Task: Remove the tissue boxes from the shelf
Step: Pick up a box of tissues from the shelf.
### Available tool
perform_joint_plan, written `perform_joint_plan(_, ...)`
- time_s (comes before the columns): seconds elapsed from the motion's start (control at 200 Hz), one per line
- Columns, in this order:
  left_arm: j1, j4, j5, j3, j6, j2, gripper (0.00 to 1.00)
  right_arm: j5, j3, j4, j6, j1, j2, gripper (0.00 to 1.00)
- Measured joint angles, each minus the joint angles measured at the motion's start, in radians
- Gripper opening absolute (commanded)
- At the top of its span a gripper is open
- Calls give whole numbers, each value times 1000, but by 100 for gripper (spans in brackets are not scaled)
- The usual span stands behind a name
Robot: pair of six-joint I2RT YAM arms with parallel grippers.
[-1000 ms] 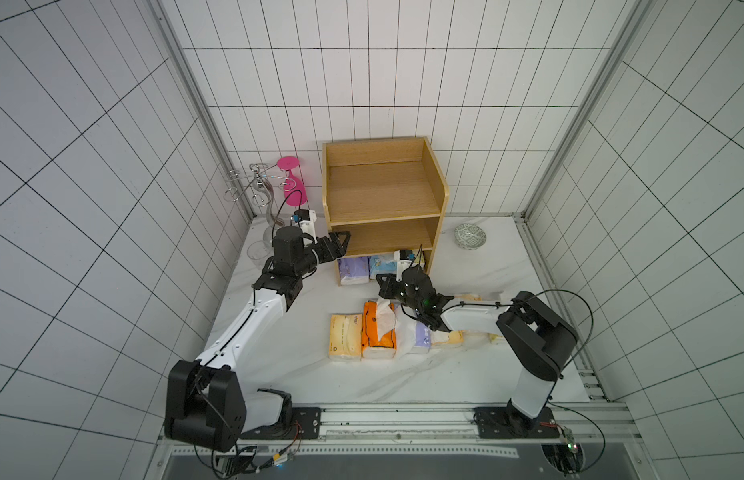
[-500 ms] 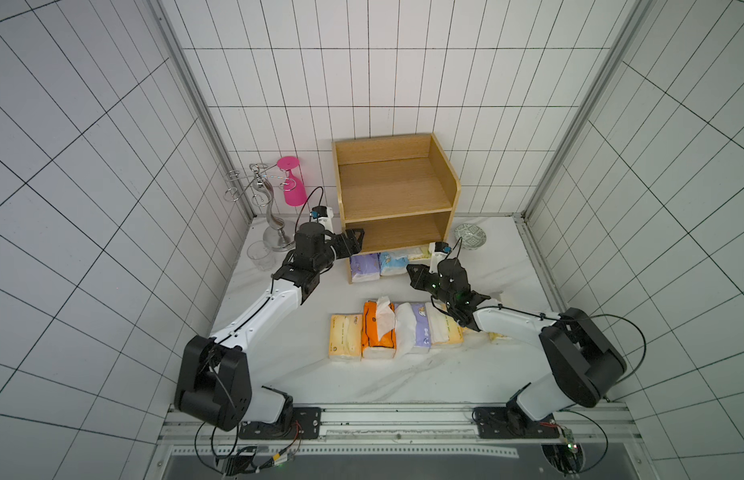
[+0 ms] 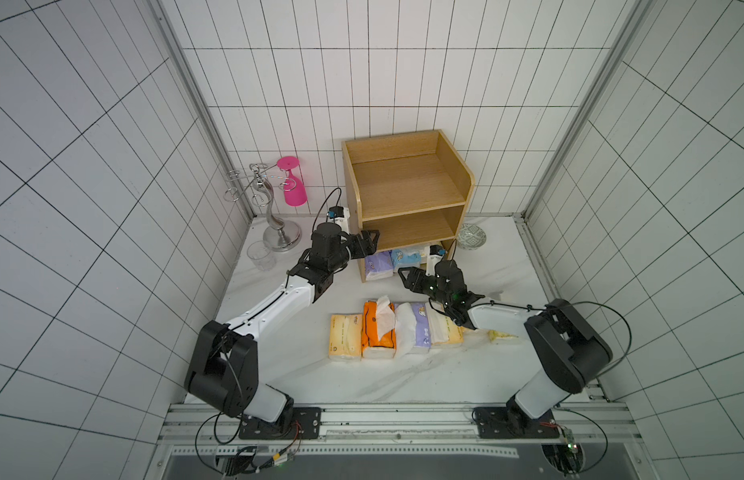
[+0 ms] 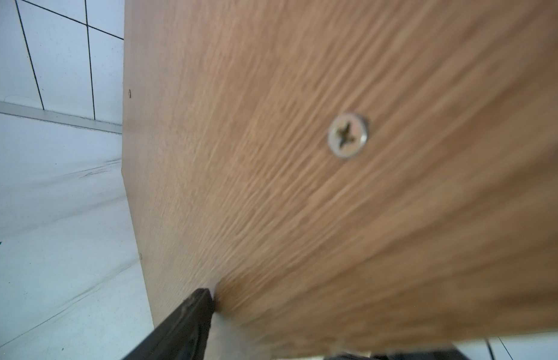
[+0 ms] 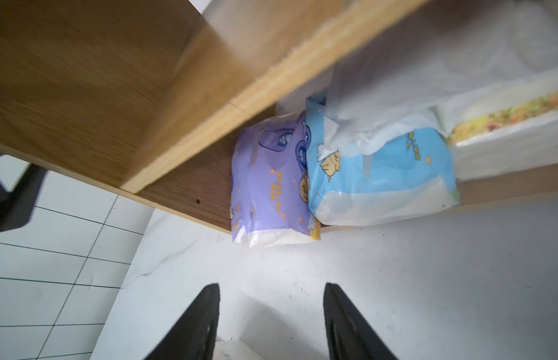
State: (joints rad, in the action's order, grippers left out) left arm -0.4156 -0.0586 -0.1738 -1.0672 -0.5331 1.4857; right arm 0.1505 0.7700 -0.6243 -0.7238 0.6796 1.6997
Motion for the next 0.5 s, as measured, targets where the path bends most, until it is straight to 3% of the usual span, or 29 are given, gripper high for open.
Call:
perform_joint_plan(0.17,10,14,-11,10,11,-1,88,16,62,-59,-39,0,138,63)
perform_joint_plan(0.5,70,14,-45,23,12,-11,88,18,175,-95,-52,3,215,64)
